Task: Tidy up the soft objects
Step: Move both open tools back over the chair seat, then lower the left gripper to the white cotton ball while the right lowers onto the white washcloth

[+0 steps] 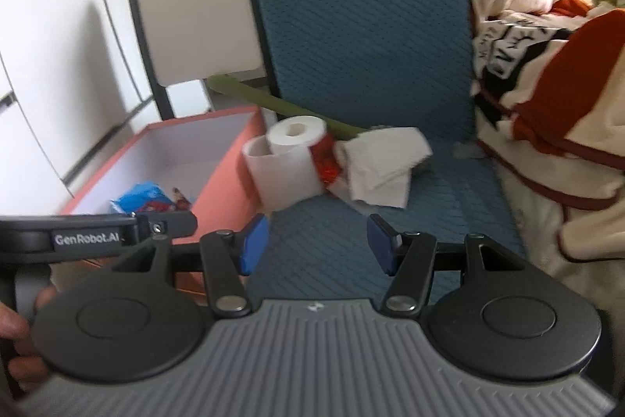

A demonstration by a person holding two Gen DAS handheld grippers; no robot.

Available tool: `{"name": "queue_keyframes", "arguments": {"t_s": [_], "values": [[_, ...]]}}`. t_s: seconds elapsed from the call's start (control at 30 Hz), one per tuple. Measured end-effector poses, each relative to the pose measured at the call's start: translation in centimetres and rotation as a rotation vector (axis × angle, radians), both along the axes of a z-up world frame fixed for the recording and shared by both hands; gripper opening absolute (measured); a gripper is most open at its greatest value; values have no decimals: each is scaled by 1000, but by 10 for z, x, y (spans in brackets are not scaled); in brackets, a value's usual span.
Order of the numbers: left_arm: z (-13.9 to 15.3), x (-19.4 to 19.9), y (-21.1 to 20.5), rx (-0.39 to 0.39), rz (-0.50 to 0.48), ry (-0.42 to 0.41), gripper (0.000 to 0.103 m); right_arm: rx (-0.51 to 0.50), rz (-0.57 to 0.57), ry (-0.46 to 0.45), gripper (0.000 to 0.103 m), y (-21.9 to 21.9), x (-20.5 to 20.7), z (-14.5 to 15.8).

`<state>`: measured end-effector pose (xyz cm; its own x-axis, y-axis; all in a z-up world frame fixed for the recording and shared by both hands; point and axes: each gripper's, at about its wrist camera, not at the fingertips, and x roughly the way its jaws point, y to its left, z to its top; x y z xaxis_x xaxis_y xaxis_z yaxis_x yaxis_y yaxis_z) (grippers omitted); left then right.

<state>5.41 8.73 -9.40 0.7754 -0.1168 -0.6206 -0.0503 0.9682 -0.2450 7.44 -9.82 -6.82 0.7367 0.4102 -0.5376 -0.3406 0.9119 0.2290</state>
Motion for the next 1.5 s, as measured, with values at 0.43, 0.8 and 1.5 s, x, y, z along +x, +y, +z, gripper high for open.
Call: {"name": "queue_keyframes", "arguments": {"t_s": [0.43, 0.8, 1.5], "values": [[-11, 9, -40, -5, -55, 10, 52, -32, -70, 2, 59, -50, -12, -5], [-27, 59, -45, 34, -13, 14, 52, 27, -126, 35, 59, -68, 7, -45], [-85, 161, -48, -28, 149, 48, 31, 241, -74, 42, 60, -87, 143, -88]]}}
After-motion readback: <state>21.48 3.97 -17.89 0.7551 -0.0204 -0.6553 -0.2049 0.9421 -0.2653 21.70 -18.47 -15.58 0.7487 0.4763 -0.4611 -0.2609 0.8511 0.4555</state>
